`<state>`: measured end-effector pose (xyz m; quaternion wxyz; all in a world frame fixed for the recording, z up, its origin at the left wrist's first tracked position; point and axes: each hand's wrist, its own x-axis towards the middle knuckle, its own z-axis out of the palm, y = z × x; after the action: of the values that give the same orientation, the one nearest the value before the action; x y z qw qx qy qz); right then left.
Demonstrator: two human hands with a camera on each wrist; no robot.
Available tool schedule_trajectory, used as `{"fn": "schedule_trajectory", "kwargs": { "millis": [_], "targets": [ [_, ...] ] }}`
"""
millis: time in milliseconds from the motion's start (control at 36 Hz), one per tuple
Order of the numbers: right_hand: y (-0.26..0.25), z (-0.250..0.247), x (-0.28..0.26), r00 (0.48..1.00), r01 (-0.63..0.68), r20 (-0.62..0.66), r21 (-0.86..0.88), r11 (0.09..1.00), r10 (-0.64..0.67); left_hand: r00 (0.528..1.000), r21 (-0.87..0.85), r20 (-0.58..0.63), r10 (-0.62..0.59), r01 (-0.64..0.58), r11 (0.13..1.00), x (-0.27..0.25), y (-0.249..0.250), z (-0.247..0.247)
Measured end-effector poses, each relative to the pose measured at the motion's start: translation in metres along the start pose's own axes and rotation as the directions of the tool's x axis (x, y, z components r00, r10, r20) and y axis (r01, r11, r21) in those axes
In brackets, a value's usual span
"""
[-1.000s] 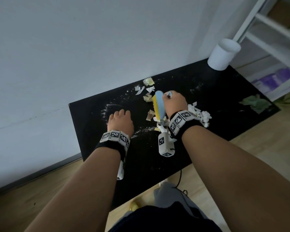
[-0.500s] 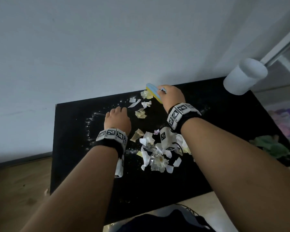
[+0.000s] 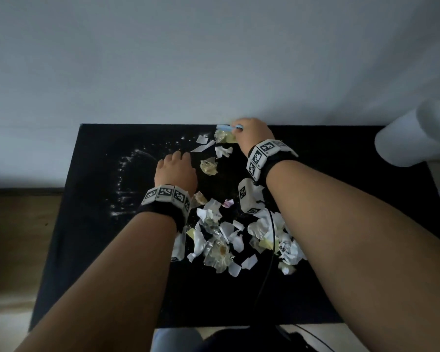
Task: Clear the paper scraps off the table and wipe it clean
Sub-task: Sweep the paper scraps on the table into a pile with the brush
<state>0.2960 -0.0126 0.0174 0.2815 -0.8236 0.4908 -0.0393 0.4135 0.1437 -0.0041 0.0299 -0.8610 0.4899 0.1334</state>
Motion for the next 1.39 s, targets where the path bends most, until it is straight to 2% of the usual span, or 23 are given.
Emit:
{"fn": "schedule_trajectory", "kwargs": {
  "millis": [250,472,500,528,611,722,861,1000,1083,1389],
  "targets": [
    [-0.01,0.004,-0.021,0.997,0.035,0.073,0.031,0.999,-0.037,1.0,0.013,-0.014,0.01,-0.01,1.0,-0.011,-0.002,0.001],
    [-0.005,-0.01,-0.018,0.991,0.057,-0.125,0.029,0.998,-0.053,1.0,-0.001,-0.005,0.01,-0.01,1.0,-0.017,-0.005,0.003],
    [-0.008,-0.009,-0.015,0.992,0.063,-0.111,0.031,0.998,-0.059,1.0,0.001,-0.001,-0.001,0.001,1.0,-0.016,-0.009,0.003],
    [-0.027,0.017,-0.002,0.994,0.1,-0.042,0.042,0.994,-0.098,0.995,-0.004,0.039,-0.096,0.096,0.995,-0.02,-0.034,0.013],
    [-0.031,0.016,-0.001,0.998,0.058,-0.004,0.016,0.998,-0.058,0.998,0.008,-0.002,-0.07,0.07,0.998,-0.022,-0.035,0.015],
    [-0.04,0.015,0.006,0.997,0.071,0.036,-0.031,0.997,-0.07,0.999,0.009,-0.027,-0.047,0.047,0.999,-0.019,-0.032,0.006],
    [-0.053,0.022,0.001,0.989,0.098,0.121,-0.128,0.987,-0.083,0.996,0.002,-0.026,-0.08,0.08,0.997,-0.023,-0.035,0.008],
    [-0.053,0.021,-0.016,0.977,0.129,0.189,-0.145,0.981,-0.101,0.992,-0.016,-0.022,-0.121,0.12,0.993,-0.036,-0.035,0.01],
    [-0.049,0.018,-0.028,0.972,0.11,0.22,-0.096,0.989,-0.087,0.992,-0.04,-0.019,-0.128,0.128,0.991,-0.045,-0.031,0.011],
    [-0.033,0.012,-0.088,0.946,0.091,0.322,-0.175,0.98,-0.031,0.998,-0.049,-0.027,-0.065,0.064,0.997,-0.076,-0.022,0.013]
  ]
}}
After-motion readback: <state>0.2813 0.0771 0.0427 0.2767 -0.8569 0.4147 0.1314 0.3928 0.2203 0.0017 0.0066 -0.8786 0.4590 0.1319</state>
